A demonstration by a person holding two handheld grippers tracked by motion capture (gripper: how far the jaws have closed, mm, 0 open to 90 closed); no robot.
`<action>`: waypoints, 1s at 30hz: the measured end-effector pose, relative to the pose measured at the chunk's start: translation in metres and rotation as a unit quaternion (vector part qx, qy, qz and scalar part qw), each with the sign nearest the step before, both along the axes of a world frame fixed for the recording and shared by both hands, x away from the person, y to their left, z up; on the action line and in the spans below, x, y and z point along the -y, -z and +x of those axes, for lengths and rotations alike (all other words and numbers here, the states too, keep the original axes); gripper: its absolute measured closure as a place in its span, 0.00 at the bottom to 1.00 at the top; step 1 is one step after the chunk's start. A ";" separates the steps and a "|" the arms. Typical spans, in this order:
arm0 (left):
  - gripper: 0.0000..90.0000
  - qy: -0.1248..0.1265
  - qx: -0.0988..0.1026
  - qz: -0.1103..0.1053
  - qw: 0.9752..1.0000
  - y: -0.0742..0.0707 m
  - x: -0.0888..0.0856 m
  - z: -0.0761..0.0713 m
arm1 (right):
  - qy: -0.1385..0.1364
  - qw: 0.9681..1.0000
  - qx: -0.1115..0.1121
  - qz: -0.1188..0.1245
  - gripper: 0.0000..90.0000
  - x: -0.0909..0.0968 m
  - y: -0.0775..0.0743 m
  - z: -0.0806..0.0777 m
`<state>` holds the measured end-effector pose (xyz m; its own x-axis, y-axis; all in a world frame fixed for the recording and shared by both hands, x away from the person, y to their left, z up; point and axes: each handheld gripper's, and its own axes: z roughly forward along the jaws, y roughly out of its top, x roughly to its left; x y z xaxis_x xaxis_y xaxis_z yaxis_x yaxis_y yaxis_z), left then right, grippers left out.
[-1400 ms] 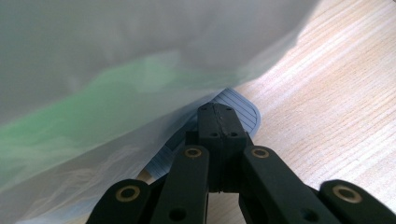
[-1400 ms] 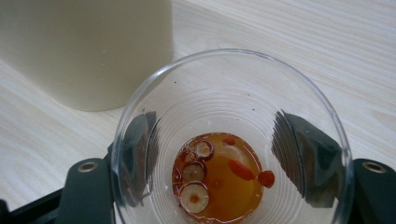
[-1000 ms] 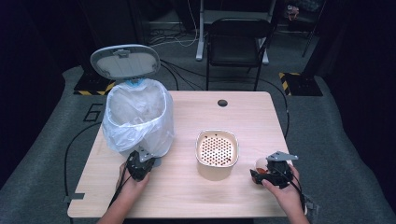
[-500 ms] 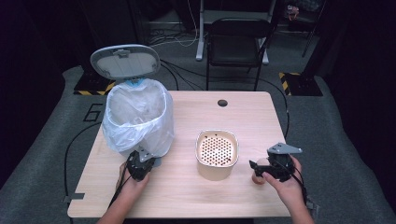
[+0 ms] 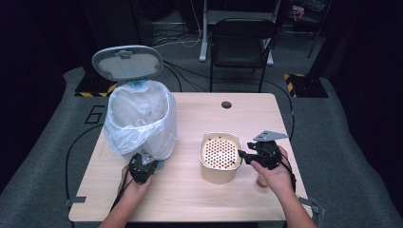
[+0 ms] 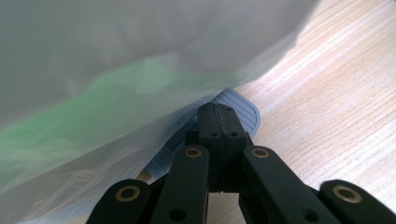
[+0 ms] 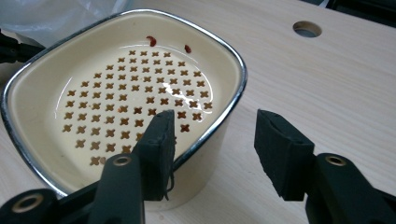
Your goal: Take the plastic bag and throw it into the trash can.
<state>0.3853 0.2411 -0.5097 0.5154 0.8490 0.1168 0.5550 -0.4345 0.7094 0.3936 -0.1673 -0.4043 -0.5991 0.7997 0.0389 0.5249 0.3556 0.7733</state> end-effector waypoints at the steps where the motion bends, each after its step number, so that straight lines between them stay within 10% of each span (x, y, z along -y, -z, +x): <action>1: 1.00 -0.001 0.000 0.001 1.000 0.000 0.000 0.000 | -0.002 1.000 -0.005 -0.001 0.57 -0.001 0.001 0.002; 7: 1.00 0.000 0.000 0.001 1.000 0.000 0.000 0.000 | -0.014 0.999 -0.037 0.004 0.58 -0.008 0.010 0.010; 30: 1.00 0.000 0.001 0.003 1.000 0.000 0.000 0.000 | -0.048 0.998 -0.034 0.007 0.62 -0.010 0.012 -0.033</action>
